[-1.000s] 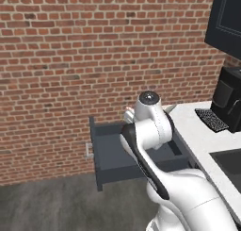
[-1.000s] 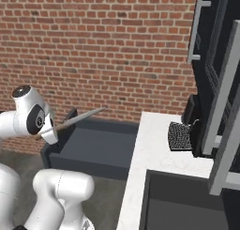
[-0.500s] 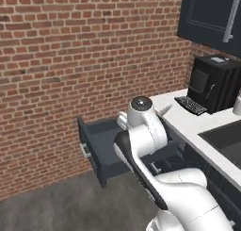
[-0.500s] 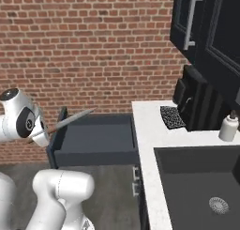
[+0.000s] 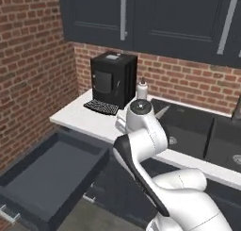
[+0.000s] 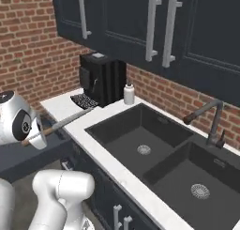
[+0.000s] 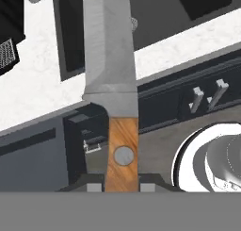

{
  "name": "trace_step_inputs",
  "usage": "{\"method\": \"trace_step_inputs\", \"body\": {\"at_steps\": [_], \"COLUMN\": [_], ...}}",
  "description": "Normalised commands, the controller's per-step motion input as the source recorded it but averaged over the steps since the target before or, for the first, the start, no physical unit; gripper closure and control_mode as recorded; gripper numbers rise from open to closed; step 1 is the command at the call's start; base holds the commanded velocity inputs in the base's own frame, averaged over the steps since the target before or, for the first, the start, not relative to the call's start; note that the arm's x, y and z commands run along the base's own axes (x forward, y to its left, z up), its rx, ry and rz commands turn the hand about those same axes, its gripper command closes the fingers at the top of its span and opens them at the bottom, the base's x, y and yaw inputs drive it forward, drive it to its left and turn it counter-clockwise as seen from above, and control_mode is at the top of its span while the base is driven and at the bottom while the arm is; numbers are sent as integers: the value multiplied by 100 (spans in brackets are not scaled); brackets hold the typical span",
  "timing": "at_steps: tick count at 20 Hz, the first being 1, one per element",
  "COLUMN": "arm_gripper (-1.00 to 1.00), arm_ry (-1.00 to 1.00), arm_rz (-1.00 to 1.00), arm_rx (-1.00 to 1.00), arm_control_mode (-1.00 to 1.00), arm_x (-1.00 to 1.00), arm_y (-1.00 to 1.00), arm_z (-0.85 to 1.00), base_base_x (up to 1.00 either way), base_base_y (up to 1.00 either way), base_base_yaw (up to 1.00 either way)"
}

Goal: Pick up the knife from the drawer and place it on the cutting board. Then place the meat from the plate to the cutting board.

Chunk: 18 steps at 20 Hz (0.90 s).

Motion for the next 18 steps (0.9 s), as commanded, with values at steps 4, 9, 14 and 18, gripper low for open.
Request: {"method": "trace_step_inputs", "body": {"at_steps": [4, 9, 14, 18], "arm_gripper": [100, 100, 100, 100], "arm_ry": [0, 0, 0, 0], "arm_rz": [0, 0, 0, 0], "arm_rx": [0, 0, 0, 0], "arm_control_mode": [100, 100, 100, 100], "arm_x": [0, 0, 0, 0], "arm_y": [0, 0, 0, 0], "arm_z": [0, 0, 0, 0], "base_base_x": [-54, -41, 0, 24], "base_base_y": [24, 11, -52, -18], "base_base_yaw": [-93, -89, -41, 1]}}
